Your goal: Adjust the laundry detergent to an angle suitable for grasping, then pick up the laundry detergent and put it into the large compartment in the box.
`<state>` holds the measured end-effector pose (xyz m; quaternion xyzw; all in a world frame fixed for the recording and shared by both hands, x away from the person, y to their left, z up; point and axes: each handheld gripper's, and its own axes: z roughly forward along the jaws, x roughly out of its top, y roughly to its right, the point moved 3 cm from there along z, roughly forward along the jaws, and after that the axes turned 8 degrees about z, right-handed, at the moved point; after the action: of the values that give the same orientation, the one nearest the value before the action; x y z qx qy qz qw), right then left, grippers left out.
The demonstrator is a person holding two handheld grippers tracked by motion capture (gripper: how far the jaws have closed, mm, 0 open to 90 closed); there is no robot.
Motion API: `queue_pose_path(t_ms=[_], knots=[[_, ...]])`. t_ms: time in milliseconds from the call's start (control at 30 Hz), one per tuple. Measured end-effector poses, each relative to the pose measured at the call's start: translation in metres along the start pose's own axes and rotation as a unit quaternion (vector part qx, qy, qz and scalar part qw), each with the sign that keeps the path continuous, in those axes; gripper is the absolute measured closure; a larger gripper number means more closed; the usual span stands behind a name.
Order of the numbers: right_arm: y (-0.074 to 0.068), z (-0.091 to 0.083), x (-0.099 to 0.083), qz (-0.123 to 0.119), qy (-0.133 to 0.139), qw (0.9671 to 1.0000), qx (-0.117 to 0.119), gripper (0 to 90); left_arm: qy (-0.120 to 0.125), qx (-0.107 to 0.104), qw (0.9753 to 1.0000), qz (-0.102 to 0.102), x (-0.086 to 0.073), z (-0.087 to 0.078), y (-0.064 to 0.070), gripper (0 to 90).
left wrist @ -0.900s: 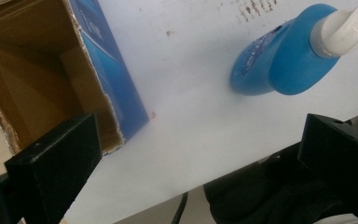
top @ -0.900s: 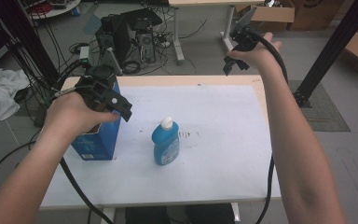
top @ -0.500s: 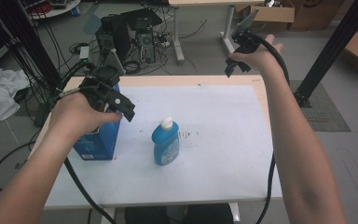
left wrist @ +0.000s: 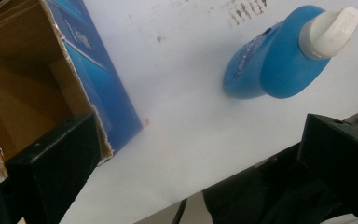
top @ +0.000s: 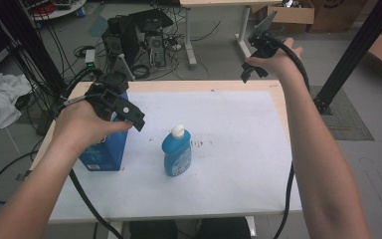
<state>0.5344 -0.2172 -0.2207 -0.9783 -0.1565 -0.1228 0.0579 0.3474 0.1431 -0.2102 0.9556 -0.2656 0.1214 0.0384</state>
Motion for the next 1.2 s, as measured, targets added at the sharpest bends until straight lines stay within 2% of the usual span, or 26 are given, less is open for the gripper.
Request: queue_pose_path(t_ms=[433, 700, 967, 1000, 1167, 1200], knots=[[0.005, 0.000, -0.004, 0.003, 0.003, 1.0000, 0.001, 19.1, 0.007, -0.003, 0.9999, 0.013, 0.003, -0.002, 0.006, 0.1], [0.009, 0.004, -0.006, 0.007, 0.001, 1.0000, 0.002, 19.2, 0.030, 0.001, 0.9987, 0.041, 0.009, -0.004, 0.011, 0.1], [0.011, 0.007, -0.007, 0.006, 0.002, 1.0000, 0.006, 19.4, 0.030, 0.000, 0.9969, 0.072, 0.019, 0.000, 0.028, 0.1], [0.011, 0.008, -0.008, 0.004, 0.001, 1.0000, 0.006, 19.4, 0.027, -0.003, 0.9963, 0.082, 0.022, 0.001, 0.034, 0.1], [0.011, 0.007, -0.009, 0.003, 0.002, 1.0000, 0.009, 19.5, 0.021, -0.007, 0.9952, 0.095, 0.029, 0.005, 0.046, 0.1], [0.011, 0.007, -0.010, 0.003, 0.003, 1.0000, 0.009, 19.5, 0.019, -0.011, 0.9946, 0.101, 0.032, 0.007, 0.052, 0.1]])
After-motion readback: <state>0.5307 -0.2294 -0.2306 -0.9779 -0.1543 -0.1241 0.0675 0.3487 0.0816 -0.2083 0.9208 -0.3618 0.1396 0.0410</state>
